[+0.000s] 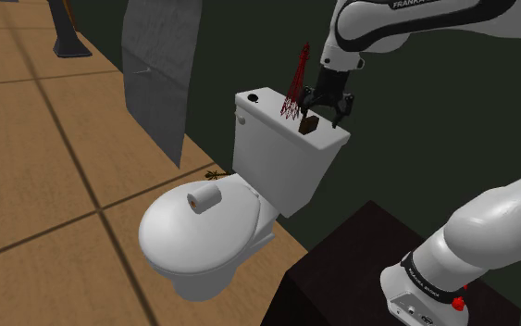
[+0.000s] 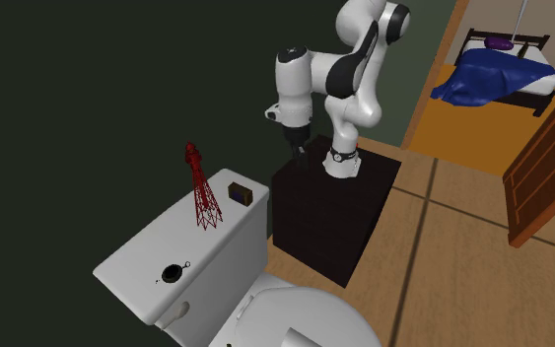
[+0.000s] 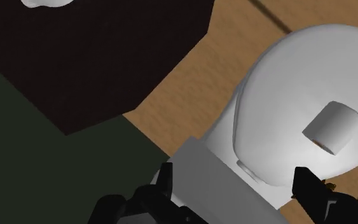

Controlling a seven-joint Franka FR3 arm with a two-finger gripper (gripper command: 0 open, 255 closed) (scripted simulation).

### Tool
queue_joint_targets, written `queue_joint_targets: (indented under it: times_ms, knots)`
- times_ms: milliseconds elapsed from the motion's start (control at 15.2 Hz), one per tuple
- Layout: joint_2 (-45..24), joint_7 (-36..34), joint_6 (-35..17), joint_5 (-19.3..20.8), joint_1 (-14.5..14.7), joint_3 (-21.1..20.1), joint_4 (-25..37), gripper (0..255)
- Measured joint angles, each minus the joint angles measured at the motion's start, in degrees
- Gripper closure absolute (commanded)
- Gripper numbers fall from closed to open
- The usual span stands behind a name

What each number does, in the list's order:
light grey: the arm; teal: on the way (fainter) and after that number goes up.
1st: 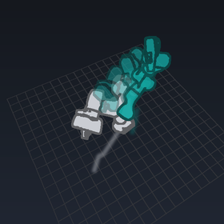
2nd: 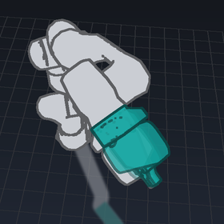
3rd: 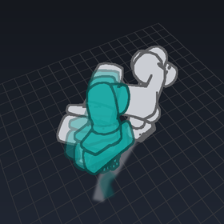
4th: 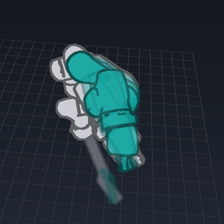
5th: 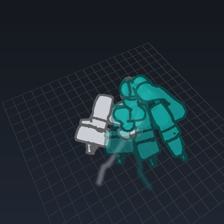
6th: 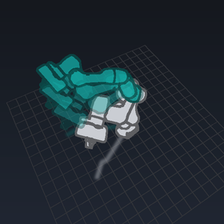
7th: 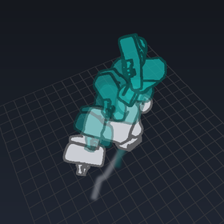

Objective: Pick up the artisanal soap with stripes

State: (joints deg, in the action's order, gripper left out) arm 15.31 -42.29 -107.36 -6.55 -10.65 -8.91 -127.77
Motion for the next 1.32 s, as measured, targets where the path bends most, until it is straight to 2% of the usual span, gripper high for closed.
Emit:
queue_joint_targets:
  times_ms: [396,924,1056,1320]
  knots:
    - [-11.0,-13.4,-4.8,3.1,-3.2,0.2,7.4,0]
    - [-22.8,-29.3,-8.6,6.9,-6.4,3.6,16.5,0]
    - [-25.3,-31.7,-9.5,7.4,-6.8,4.4,18.3,0]
    - [-26.8,-32.6,-12.1,7.7,-6.9,4.7,17.1,0]
